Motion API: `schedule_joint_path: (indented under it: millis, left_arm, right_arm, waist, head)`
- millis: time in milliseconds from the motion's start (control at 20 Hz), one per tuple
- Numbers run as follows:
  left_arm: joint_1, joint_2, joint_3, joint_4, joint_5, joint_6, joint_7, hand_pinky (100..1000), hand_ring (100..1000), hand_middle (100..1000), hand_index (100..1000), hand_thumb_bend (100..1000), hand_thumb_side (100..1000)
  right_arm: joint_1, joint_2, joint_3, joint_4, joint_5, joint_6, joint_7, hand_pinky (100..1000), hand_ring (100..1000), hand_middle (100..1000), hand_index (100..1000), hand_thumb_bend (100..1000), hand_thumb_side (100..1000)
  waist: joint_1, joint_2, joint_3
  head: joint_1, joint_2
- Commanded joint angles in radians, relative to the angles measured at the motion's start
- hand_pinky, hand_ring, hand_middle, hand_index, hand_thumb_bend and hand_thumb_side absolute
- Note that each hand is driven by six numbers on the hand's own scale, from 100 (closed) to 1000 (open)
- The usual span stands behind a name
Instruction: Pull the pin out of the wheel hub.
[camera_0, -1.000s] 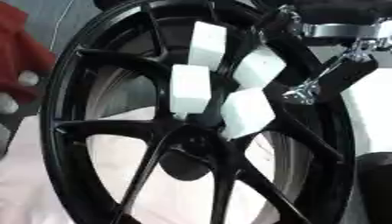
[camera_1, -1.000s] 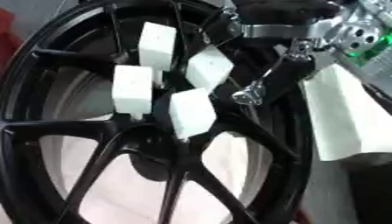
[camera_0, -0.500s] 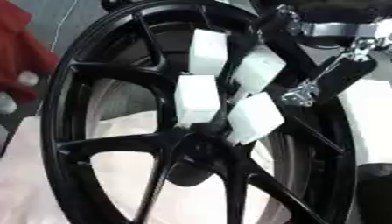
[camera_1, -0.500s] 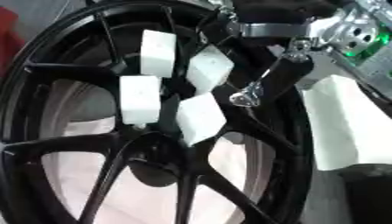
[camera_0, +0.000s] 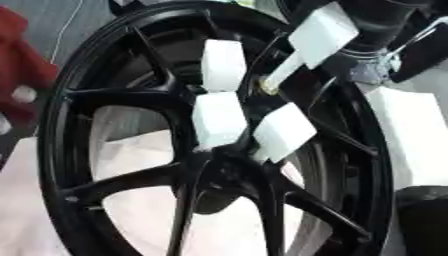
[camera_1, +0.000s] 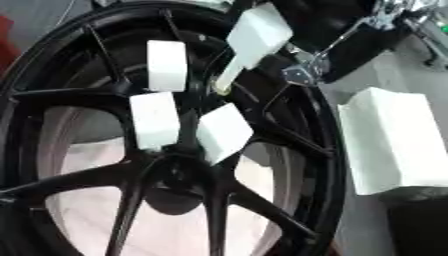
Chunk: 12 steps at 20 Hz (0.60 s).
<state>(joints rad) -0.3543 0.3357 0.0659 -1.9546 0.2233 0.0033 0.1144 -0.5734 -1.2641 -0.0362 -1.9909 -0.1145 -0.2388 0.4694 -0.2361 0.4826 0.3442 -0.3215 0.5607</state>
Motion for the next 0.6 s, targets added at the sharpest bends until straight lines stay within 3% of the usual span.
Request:
schedule_joint_path:
  millis: [50,350,600]
  left_arm:
    - [0.000,0.025,0.010,-0.014,-0.007,0.000,-0.001,805,777,663,877,152,882]
    - [0.017,0.026,0.021,-0.012,-0.013,-0.002,0.010,805,777,661,876,152,877]
    - [0.033,0.027,0.040,-0.013,-0.020,-0.007,0.029,805,776,660,876,147,870]
  right_arm:
    - [0.015,-0.067,-0.065,-0.009,-0.027,-0.007,-0.043,725,488,113,191,100,100]
    - [0.121,-0.107,-0.191,-0.007,-0.035,0.015,-0.132,730,505,133,203,100,100]
    - [0.316,-0.088,-0.342,0.086,0.013,0.048,-0.269,732,510,143,211,100,100]
  waist:
    - [0.010,-0.036,-0.008]
    - [0.025,-0.050,-0.059]
    - [0.053,-0.052,-0.120]
  head:
    - [0.004,0.007]
    - [0.036,0.030]
    - [0.091,0.035]
